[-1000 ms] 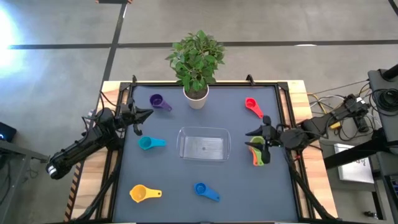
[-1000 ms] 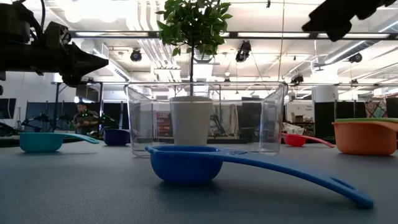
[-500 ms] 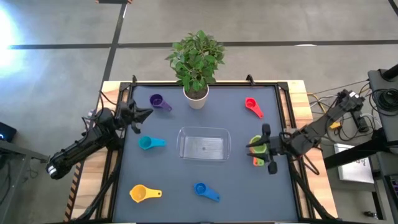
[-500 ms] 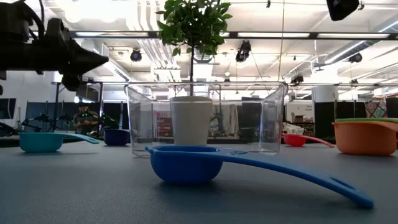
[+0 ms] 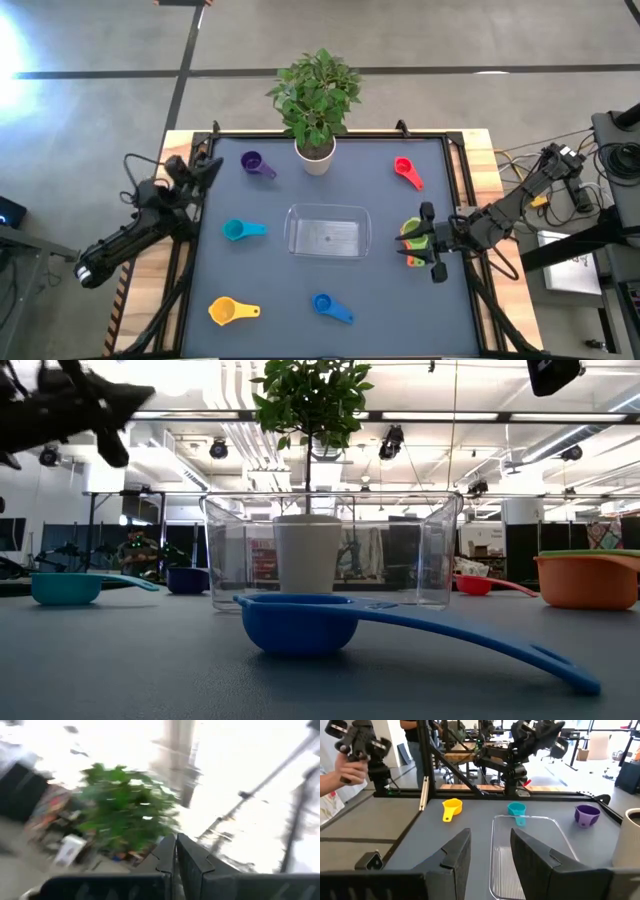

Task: Nest measuring cups in basket
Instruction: Stack the yellow measuring cup on top of the green measuring cup

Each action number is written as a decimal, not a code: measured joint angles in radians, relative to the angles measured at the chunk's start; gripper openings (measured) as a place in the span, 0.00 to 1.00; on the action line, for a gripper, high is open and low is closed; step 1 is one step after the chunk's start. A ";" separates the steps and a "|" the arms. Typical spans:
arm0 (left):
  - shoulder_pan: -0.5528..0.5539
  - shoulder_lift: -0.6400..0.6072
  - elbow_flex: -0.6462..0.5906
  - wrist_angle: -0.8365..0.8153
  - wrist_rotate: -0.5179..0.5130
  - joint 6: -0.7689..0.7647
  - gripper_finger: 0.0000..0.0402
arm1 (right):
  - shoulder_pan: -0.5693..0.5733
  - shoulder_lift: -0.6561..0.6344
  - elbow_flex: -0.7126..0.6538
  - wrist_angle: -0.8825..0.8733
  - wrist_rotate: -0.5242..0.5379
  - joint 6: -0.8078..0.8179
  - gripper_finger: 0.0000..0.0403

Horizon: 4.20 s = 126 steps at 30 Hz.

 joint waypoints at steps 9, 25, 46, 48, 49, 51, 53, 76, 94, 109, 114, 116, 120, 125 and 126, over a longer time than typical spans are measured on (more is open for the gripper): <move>-0.001 0.038 0.160 -0.116 0.070 0.006 0.00 | 0.000 -0.001 0.003 -0.006 0.000 -0.017 0.31; -0.214 0.570 0.871 -1.269 -0.117 0.179 0.00 | 0.000 -0.003 0.005 -0.005 0.000 -0.026 0.31; -1.341 1.382 1.457 -1.879 -0.788 -0.347 0.04 | 0.000 -0.007 0.005 -0.004 0.000 -0.027 0.31; -1.357 1.451 1.478 -1.906 -0.723 -0.390 0.09 | 0.000 -0.007 0.006 0.000 0.000 -0.031 0.31; -1.362 1.487 1.486 -1.918 -0.678 -0.410 0.12 | 0.000 -0.007 0.008 0.001 0.000 -0.033 0.31; -1.365 1.551 1.498 -1.937 -0.576 -0.465 0.20 | 0.000 -0.007 0.011 0.001 0.000 -0.034 0.31; -1.365 1.613 1.508 -1.943 -0.479 -0.497 0.27 | 0.000 -0.007 0.012 0.001 0.000 -0.035 0.31; -1.512 1.644 1.229 -1.810 -0.310 -0.759 0.50 | 0.000 -0.007 0.012 0.001 0.000 -0.049 0.31; -1.520 1.501 0.864 -1.451 -0.182 -0.843 0.48 | 0.000 -0.006 0.012 -0.009 -0.008 -0.017 0.31; -1.513 1.527 0.885 -1.446 -0.188 -0.774 0.03 | 0.000 -0.006 0.012 -0.009 -0.008 -0.001 0.31; -1.488 1.520 1.040 -1.656 -0.275 -0.730 0.01 | 0.000 -0.006 0.012 -0.001 0.040 0.045 0.31; -1.469 1.519 1.114 -1.725 -0.332 -0.696 0.01 | -0.001 -0.006 0.012 0.001 0.056 0.053 0.31; -1.402 1.519 1.256 -1.812 -0.451 -0.609 0.00 | -0.001 -0.004 0.029 -0.011 0.055 0.044 0.31; -1.254 1.540 1.419 -1.829 -0.499 -0.430 0.00 | -0.001 0.016 0.084 -0.006 0.055 -0.002 0.31; -1.226 1.553 1.451 -1.831 -0.510 -0.374 0.00 | -0.001 0.023 0.097 -0.008 0.055 -0.017 0.31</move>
